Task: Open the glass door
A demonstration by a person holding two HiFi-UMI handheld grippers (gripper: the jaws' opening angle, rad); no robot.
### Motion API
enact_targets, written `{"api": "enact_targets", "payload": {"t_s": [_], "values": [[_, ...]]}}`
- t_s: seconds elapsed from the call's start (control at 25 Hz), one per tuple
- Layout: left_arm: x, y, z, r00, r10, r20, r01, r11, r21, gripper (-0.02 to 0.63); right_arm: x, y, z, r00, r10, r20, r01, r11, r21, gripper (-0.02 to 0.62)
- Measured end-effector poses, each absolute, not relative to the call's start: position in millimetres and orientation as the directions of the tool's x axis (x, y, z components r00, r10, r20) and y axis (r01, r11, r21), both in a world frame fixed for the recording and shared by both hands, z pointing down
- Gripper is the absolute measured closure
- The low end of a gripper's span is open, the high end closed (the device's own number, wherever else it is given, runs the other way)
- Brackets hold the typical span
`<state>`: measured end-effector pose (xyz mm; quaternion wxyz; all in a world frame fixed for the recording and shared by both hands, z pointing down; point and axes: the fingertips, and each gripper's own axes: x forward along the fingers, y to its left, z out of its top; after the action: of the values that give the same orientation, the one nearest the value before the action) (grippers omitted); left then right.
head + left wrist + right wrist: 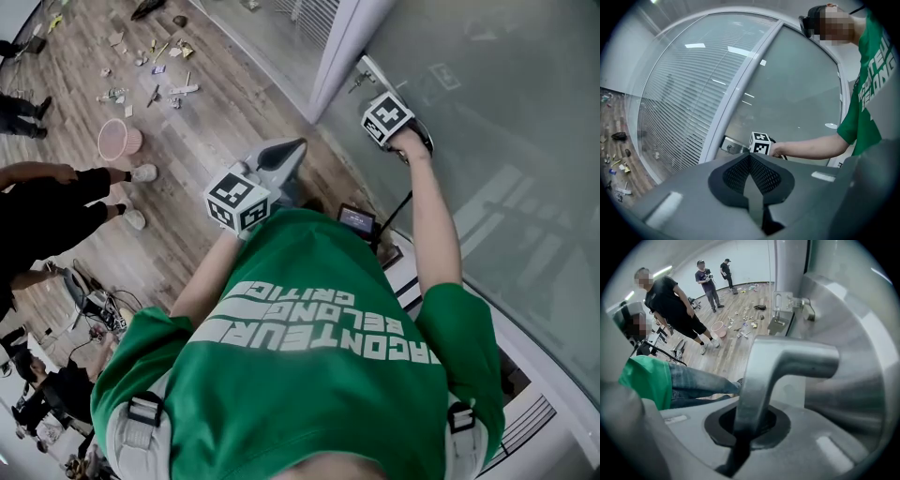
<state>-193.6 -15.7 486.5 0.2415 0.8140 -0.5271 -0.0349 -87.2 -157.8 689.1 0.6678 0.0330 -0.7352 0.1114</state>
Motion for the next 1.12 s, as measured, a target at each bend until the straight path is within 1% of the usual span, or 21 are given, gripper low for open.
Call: {"api": "enact_targets", "payload": {"t_s": [0.6, 0.84, 1.0, 1.12], "values": [[-191, -19, 494, 0.448, -0.867, 0.217, -0.843, -0.328, 0.427, 0.595, -86, -155, 694, -0.142, 0.098, 0.985, -0.195, 0.973, -0.125, 0.603], [-197, -23, 495, 0.439, -0.872, 0.218, -0.848, -0.321, 0.422, 0.595, -92, -158, 692, -0.200, 0.079, 0.977, -0.180, 0.977, -0.116, 0.604], [-196, -27, 496, 0.430, -0.874, 0.227, -0.855, -0.315, 0.412, 0.595, -98, -163, 699, -0.318, 0.047, 0.947, -0.173, 0.979, -0.106, 0.607], [-196, -28, 496, 0.430, -0.872, 0.233, -0.858, -0.314, 0.408, 0.595, -96, -164, 702, -0.351, 0.031, 0.936, -0.172, 0.980, -0.097, 0.607]]}}
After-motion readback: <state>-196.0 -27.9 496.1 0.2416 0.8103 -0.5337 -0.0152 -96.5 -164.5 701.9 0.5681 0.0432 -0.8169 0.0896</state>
